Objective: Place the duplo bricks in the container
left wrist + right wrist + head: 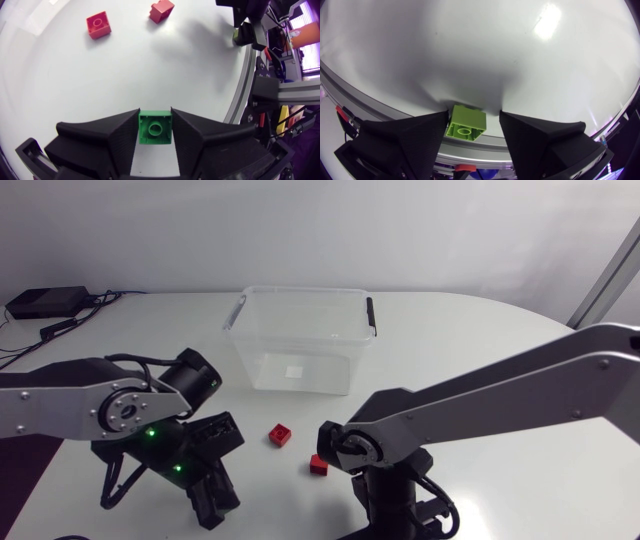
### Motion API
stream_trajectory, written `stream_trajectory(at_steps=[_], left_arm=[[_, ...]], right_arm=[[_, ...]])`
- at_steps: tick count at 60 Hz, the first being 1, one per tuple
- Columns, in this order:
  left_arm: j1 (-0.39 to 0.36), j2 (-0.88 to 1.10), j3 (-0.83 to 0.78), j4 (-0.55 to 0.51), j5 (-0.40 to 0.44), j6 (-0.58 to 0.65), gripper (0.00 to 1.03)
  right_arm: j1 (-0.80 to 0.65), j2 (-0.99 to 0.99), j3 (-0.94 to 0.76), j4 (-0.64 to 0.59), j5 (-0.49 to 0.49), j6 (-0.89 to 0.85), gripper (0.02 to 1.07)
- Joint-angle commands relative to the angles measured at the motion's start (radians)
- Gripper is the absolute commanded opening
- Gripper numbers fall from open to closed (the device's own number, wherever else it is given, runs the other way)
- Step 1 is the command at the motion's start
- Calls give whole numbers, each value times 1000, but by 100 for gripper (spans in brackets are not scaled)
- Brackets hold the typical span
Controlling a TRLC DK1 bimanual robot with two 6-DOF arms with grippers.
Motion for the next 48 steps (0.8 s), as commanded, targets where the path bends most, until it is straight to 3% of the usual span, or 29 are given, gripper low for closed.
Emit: stream_trajectory(at_steps=[1,7,18,29,37,48], left_arm=[[33,-31,38,-23,0,19,29],[65,-52,53,-38,0,36,29],[110,-103,101,-67,0,49,29],[156,-147,222,-58,3,36,29],[177,-138,322,57,12,-58,30],[162,-60,417,301,18,-201,30]], right_arm=[[25,13,-20,27,2,13,51],[60,3,-23,39,6,18,47],[94,-89,-46,110,101,29,34],[82,-227,-63,156,167,47,31],[47,-326,-50,162,194,49,31],[-15,-437,48,156,259,44,31]])
